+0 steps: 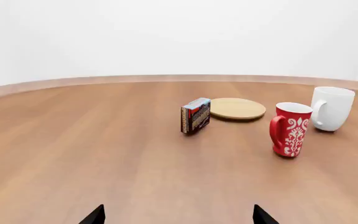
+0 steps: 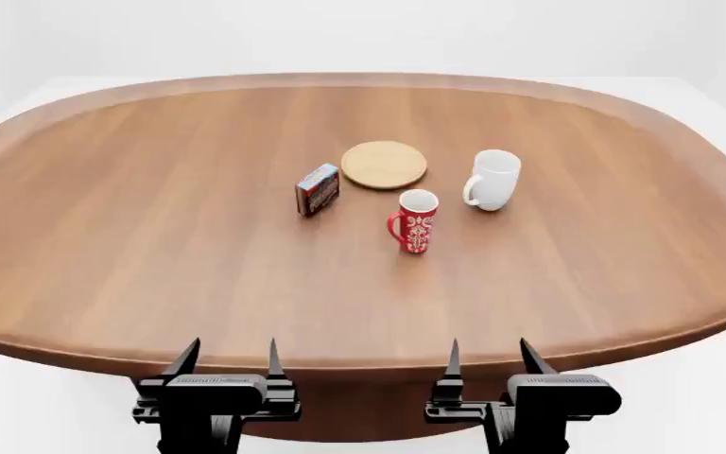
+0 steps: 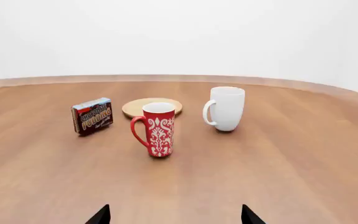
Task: Put the chocolate pudding to the left of the plate.
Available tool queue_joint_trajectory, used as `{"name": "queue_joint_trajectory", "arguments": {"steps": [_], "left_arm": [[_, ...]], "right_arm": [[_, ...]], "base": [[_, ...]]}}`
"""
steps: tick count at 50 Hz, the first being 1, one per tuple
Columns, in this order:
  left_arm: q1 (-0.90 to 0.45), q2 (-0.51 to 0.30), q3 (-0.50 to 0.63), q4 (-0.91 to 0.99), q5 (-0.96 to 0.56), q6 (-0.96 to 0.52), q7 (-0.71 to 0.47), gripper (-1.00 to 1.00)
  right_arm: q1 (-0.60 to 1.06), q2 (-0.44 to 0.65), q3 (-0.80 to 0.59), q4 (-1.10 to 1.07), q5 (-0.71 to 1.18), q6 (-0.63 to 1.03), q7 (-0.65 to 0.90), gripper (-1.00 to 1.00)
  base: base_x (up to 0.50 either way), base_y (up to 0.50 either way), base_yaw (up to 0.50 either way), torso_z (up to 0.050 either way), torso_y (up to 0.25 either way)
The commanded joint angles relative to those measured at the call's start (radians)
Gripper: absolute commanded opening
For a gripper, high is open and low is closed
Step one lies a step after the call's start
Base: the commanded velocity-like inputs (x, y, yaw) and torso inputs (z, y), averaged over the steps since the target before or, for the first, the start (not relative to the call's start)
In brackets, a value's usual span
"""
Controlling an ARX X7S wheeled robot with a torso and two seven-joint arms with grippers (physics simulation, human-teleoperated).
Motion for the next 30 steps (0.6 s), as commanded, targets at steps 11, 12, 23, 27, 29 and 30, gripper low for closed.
{"name": "queue_joint_trajectory", "arguments": {"steps": [11, 12, 23, 27, 29, 30], "left_arm": [[-0.002, -0.045, 0.050, 0.000, -0.053, -0.004, -0.050, 1.00], [-0.002, -0.047, 0.052, 0.000, -0.055, -0.004, -0.052, 1.00], [-0.001, -0.064, 0.073, 0.000, -0.075, 0.003, -0.074, 1.00], [-0.002, -0.069, 0.079, -0.001, -0.081, 0.004, -0.080, 1.00], [-0.001, -0.072, 0.082, -0.001, -0.083, 0.007, -0.082, 1.00], [-0.001, -0.074, 0.084, -0.001, -0.083, 0.008, -0.083, 1.00]], "right_arm": [[0.008, 0.043, -0.048, 0.009, 0.057, 0.007, 0.054, 1.00], [0.007, 0.045, -0.050, 0.009, 0.059, 0.006, 0.057, 1.00], [0.006, 0.065, -0.071, 0.003, 0.077, 0.011, 0.079, 1.00], [0.005, 0.070, -0.077, 0.000, 0.082, 0.012, 0.086, 1.00], [0.005, 0.073, -0.080, -0.001, 0.084, 0.014, 0.089, 1.00], [0.005, 0.074, -0.082, -0.001, 0.085, 0.014, 0.090, 1.00]], "base": [[0.00, 0.00, 0.00, 0.000, 0.000], [0.00, 0.00, 0.00, 0.000, 0.000], [0.00, 0.45, 0.00, 0.000, 0.000], [0.00, 0.50, 0.00, 0.000, 0.000], [0.00, 0.50, 0.00, 0.000, 0.000], [0.00, 0.50, 0.00, 0.000, 0.000]]}}
